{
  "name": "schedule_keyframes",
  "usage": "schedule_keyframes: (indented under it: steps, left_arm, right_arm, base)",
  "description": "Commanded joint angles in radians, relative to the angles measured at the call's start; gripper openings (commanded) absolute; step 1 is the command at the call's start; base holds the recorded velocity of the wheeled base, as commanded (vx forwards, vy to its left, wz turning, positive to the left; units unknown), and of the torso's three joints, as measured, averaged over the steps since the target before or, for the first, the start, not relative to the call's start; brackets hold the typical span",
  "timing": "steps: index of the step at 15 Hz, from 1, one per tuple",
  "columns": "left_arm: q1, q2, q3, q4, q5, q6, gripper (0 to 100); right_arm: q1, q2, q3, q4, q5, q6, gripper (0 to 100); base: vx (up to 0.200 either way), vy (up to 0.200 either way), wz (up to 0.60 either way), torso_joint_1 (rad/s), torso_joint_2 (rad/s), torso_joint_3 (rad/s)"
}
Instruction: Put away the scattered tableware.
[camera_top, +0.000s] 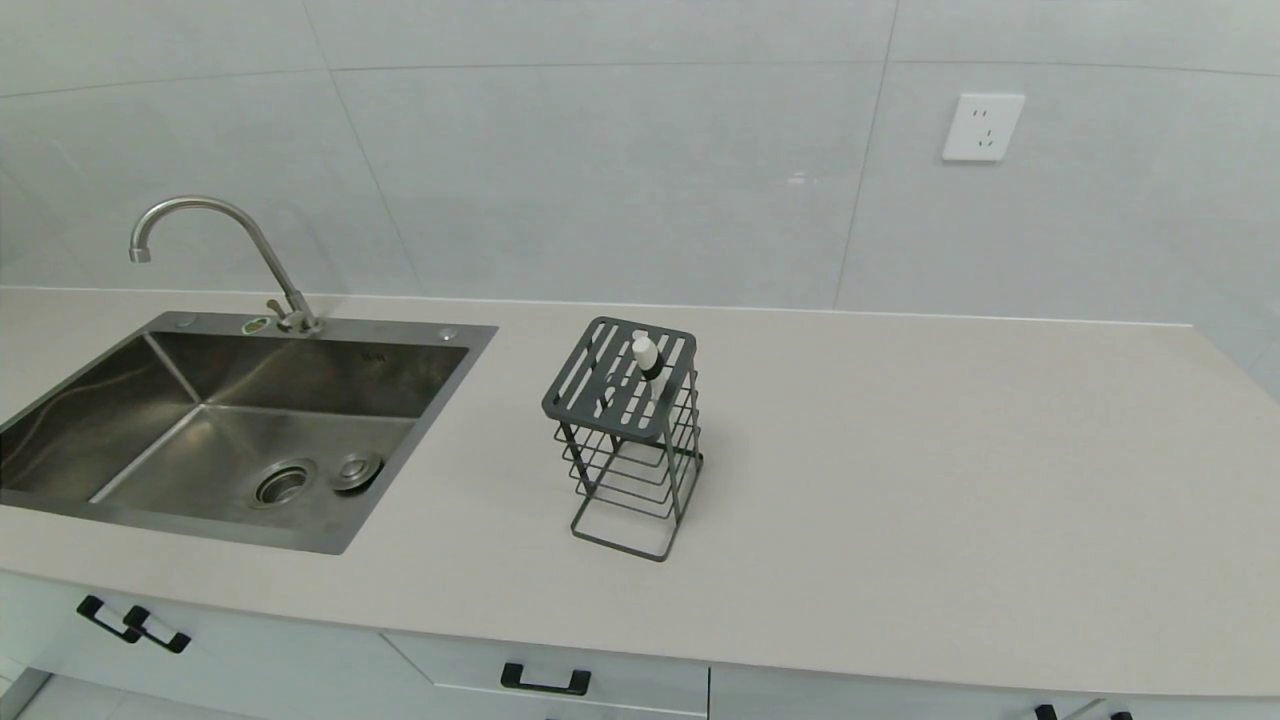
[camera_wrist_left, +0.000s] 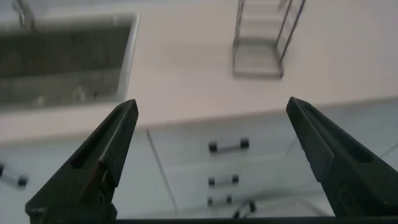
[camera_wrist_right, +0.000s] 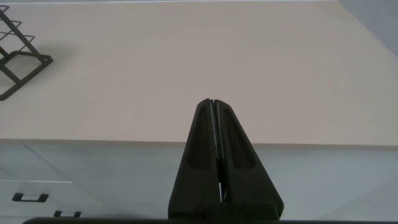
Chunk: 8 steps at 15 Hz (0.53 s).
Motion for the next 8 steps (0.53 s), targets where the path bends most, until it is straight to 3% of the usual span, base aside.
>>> schedule_keyframes:
  steps: [1, 2, 4, 5, 6, 8]
  left_arm:
    - [0.026, -0.076, 0.005, -0.005, 0.012, 0.025, 100]
    - [0.026, -0.076, 0.005, -0.015, 0.049, -0.007, 100]
    - [0.026, -0.076, 0.005, -0.013, 0.144, -0.113, 100]
    - [0.026, -0.076, 0.005, 0.018, 0.158, -0.162, 100]
    - [0.026, -0.076, 0.005, 0.025, 0.155, -0.167, 100]
    - [0.026, -0.076, 0.005, 0.025, 0.150, -0.142, 100]
  right_arm:
    - [0.000, 0.001, 0.000, 0.001, -0.001, 0.001, 0]
    - [0.000, 0.001, -0.002, 0.001, -0.001, 0.001, 0]
    - [0.000, 0.001, 0.000, 0.001, -0.001, -0.001, 0]
    - [0.000, 0.001, -0.002, 0.001, -0.001, -0.001, 0]
    - [0.000, 0.001, -0.002, 0.001, -0.001, -0.001, 0]
    - [0.000, 0.001, -0.002, 0.001, -0.001, -0.001, 0]
  base:
    - [0.000, 0.000, 0.00, 0.000, 0.00, 0.000]
    - [0.000, 0.000, 0.00, 0.000, 0.00, 0.000]
    - [0.000, 0.000, 0.00, 0.000, 0.00, 0.000]
    - [0.000, 0.000, 0.00, 0.000, 0.00, 0.000]
    - [0.000, 0.000, 0.00, 0.000, 0.00, 0.000]
    - [0.000, 0.000, 0.00, 0.000, 0.00, 0.000]
